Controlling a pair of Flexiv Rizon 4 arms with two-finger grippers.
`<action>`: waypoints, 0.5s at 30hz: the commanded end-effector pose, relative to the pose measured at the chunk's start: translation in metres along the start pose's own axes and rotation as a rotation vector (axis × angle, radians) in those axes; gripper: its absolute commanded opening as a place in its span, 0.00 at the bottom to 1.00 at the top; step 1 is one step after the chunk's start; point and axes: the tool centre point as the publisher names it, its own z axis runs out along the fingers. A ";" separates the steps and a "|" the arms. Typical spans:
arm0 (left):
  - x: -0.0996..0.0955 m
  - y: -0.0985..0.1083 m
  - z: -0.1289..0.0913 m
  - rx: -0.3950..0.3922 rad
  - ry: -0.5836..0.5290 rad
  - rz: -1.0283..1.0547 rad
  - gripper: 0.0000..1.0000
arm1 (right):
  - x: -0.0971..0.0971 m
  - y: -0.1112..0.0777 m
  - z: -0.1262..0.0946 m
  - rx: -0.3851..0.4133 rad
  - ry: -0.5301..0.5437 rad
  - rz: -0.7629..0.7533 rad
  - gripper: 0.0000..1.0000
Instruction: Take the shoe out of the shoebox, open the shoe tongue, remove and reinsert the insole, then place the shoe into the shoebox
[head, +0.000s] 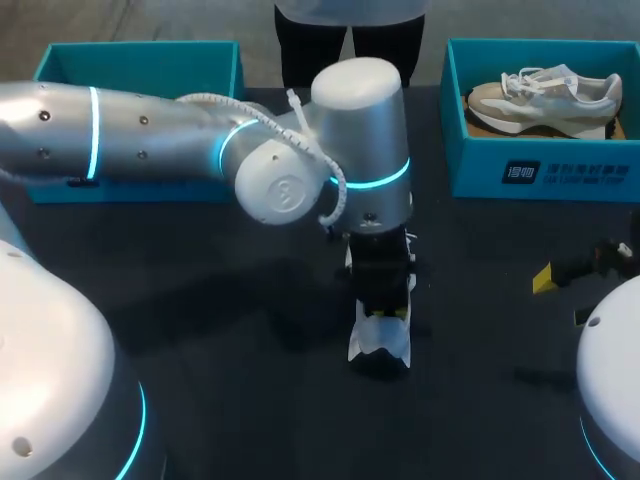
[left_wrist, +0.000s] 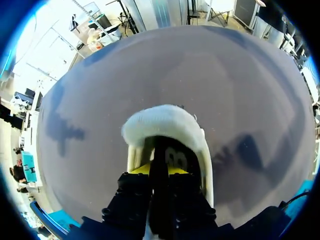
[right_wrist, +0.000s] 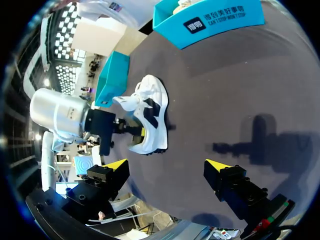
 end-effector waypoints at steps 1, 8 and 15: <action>-0.001 0.002 -0.019 -0.012 0.007 -0.001 0.15 | 0.001 -0.002 -0.001 -0.001 -0.003 0.001 1.00; 0.001 0.003 -0.030 -0.009 0.038 0.008 0.15 | 0.001 -0.002 -0.001 -0.001 -0.003 0.001 1.00; 0.009 -0.003 -0.026 0.008 0.066 0.012 0.18 | 0.001 -0.002 -0.001 -0.001 -0.003 0.001 1.00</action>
